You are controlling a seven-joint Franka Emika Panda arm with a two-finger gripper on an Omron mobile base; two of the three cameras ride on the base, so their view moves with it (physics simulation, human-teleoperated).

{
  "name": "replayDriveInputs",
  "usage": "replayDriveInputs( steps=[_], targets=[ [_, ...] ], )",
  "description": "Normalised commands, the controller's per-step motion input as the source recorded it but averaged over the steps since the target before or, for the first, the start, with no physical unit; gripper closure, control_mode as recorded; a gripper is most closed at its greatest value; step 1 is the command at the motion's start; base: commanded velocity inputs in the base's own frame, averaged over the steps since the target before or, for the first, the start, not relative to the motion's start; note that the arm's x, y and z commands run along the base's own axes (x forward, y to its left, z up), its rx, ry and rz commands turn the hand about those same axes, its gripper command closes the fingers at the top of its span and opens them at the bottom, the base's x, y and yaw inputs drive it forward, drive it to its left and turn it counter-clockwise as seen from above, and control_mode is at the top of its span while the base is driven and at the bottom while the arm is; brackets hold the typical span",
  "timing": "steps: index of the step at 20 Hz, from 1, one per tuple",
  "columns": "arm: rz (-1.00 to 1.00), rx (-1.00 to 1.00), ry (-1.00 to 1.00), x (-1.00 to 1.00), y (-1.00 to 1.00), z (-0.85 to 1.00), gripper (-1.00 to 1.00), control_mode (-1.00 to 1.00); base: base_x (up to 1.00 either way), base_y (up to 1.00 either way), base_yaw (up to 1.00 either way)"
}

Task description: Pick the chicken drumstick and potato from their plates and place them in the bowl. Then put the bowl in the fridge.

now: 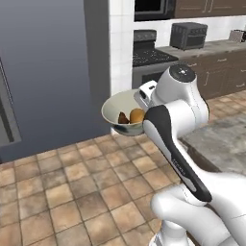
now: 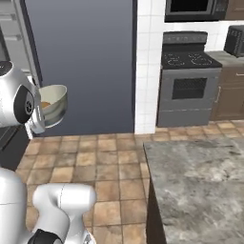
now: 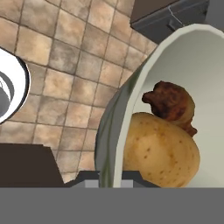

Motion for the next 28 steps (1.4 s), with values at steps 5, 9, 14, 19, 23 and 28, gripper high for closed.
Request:
replayDriveInputs(
  steps=[5, 9, 14, 19, 23, 28],
  targets=[
    [0.0, 0.0, 0.0, 0.0, 0.0, 0.0, 1.0, 1.0, 0.79, 0.31, -0.28],
    [0.0, 0.0, 0.0, 0.0, 0.0, 0.0, 1.0, 1.0, 0.82, 0.34, -0.24],
    [0.0, 0.0, 0.0, 0.0, 0.0, 0.0, 1.0, 1.0, 0.82, 0.35, -0.21],
    [0.0, 0.0, 0.0, 0.0, 0.0, 0.0, 1.0, 1.0, 0.76, 0.34, 0.01],
    [0.0, 0.0, 0.0, 0.0, 0.0, 0.0, 1.0, 1.0, 0.73, 0.3, 0.28],
    [0.0, 0.0, 0.0, 0.0, 0.0, 0.0, 1.0, 1.0, 0.65, 0.19, 0.43]
  ],
)
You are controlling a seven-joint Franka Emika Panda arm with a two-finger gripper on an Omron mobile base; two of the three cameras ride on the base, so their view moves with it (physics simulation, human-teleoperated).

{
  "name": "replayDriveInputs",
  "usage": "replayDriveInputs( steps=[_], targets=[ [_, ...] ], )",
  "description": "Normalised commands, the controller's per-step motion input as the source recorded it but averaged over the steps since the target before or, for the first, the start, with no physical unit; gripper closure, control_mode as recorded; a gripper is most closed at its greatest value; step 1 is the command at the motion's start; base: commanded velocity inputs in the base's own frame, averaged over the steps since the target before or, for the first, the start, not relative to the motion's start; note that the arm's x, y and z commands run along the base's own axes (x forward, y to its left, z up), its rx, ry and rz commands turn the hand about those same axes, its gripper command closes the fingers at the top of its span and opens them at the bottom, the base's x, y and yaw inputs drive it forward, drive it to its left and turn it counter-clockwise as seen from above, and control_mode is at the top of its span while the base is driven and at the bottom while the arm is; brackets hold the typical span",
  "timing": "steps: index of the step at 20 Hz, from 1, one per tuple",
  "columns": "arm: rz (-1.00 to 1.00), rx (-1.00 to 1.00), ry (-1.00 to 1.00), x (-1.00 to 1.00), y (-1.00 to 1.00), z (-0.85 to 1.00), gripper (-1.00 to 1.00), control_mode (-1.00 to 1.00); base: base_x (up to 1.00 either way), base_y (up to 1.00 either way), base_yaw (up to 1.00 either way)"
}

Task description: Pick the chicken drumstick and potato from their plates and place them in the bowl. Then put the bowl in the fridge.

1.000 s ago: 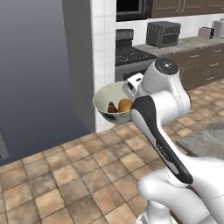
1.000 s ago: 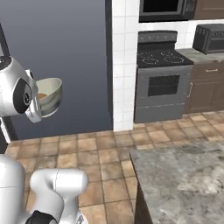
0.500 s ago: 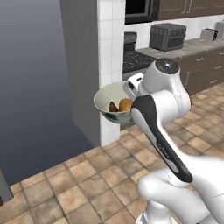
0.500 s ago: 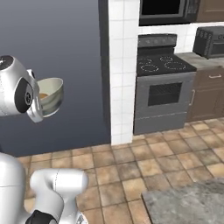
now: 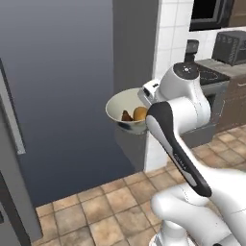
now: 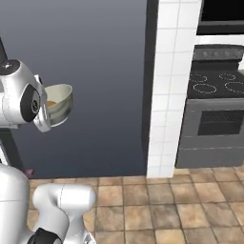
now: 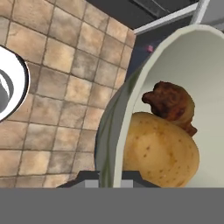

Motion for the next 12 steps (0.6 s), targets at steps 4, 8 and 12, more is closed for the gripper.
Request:
replayDriveInputs(
  steps=[4, 8, 12],
  targets=[
    [0.0, 0.0, 0.0, 0.0, 0.0, 0.0, 1.0, 1.0, 0.58, 0.14, 0.54],
    [0.0, 0.0, 0.0, 0.0, 0.0, 0.0, 1.0, 1.0, 0.56, 0.09, 0.56],
    [0.0, 0.0, 0.0, 0.0, 0.0, 0.0, 1.0, 1.0, 0.41, 0.0, 0.37]
  ],
)
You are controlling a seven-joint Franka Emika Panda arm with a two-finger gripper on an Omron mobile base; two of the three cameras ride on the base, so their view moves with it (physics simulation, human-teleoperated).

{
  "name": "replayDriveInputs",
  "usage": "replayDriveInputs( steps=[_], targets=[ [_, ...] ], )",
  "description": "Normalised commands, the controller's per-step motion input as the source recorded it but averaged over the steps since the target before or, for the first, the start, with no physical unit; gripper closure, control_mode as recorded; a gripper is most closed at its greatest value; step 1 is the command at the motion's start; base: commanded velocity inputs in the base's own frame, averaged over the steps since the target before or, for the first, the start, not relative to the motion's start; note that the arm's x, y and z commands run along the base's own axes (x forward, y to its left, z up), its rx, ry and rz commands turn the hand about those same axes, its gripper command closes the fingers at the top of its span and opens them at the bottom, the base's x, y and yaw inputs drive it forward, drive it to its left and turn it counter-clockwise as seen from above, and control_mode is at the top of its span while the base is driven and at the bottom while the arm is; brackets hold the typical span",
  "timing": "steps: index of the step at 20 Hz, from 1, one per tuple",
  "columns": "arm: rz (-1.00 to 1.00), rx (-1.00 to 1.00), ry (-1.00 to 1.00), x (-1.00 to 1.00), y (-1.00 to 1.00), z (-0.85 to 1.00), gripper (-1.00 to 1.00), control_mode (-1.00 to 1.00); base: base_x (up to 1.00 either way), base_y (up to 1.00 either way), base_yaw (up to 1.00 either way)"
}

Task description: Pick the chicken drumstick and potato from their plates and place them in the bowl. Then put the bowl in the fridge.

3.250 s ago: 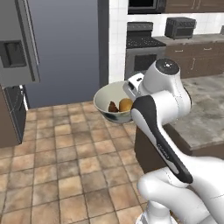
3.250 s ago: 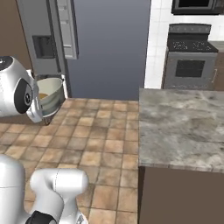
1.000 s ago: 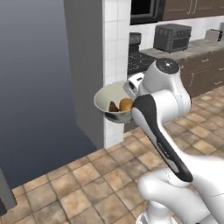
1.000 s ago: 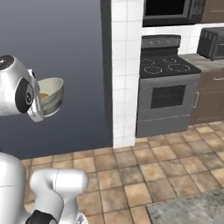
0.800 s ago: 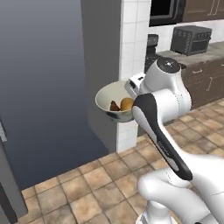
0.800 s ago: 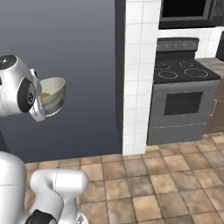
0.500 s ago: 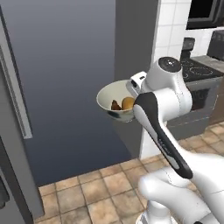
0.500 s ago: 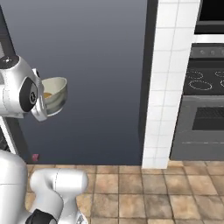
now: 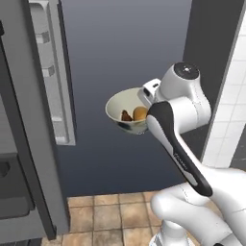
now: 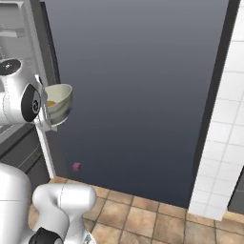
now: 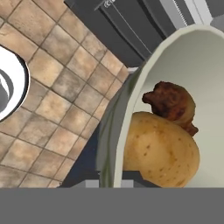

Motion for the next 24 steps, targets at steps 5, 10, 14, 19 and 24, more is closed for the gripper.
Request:
replayDriveInputs(
  steps=[5, 10, 14, 19, 24],
  targets=[
    [0.0, 0.0, 0.0, 0.0, 0.0, 0.0, 1.0, 1.0, 0.12, -0.19, 0.06],
    [0.0, 0.0, 0.0, 0.0, 0.0, 0.0, 1.0, 1.0, 0.03, -0.31, -0.01],
    [0.0, 0.0, 0.0, 0.0, 0.0, 0.0, 1.0, 1.0, 0.14, -0.29, 0.16],
    [0.0, 0.0, 0.0, 0.0, 0.0, 0.0, 1.0, 1.0, 0.58, -0.16, 0.4],
    [0.0, 0.0, 0.0, 0.0, 0.0, 0.0, 1.0, 1.0, 0.65, -0.09, 0.52]
  ],
)
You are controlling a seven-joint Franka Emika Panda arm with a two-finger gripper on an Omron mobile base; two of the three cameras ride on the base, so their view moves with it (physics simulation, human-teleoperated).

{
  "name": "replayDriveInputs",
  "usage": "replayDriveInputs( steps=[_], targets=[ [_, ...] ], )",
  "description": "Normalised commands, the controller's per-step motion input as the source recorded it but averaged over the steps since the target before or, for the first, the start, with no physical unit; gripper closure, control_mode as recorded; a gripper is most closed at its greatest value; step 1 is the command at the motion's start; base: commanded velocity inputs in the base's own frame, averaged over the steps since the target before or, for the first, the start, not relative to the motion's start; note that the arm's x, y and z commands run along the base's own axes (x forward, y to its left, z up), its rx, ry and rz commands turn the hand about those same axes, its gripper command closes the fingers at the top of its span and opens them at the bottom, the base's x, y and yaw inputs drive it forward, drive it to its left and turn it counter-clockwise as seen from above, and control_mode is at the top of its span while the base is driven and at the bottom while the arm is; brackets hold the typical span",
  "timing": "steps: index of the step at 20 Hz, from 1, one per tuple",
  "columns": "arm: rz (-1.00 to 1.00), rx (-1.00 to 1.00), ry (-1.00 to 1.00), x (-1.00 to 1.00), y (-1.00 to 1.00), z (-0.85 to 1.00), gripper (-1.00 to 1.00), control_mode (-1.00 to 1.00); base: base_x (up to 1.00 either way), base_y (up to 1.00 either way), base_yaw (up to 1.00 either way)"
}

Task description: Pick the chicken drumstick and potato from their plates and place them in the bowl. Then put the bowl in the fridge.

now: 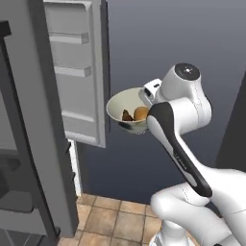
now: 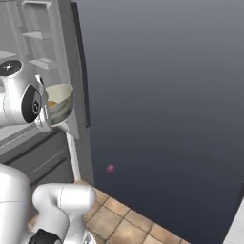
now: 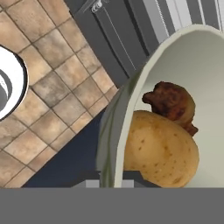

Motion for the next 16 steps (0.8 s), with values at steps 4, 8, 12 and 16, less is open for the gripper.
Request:
replayDriveInputs(
  steps=[4, 8, 12, 16],
  targets=[
    [0.0, 0.0, 0.0, 0.0, 0.0, 0.0, 1.0, 1.0, 0.63, -0.17, 0.43],
    [0.0, 0.0, 0.0, 0.0, 0.0, 0.0, 1.0, 1.0, 0.13, -0.22, 0.49],
    [0.0, 0.0, 0.0, 0.0, 0.0, 0.0, 1.0, 1.0, -0.1, -0.22, 0.63],
    [0.0, 0.0, 0.0, 0.0, 0.0, 0.0, 1.0, 1.0, 0.14, -0.27, 0.51]
  ],
)
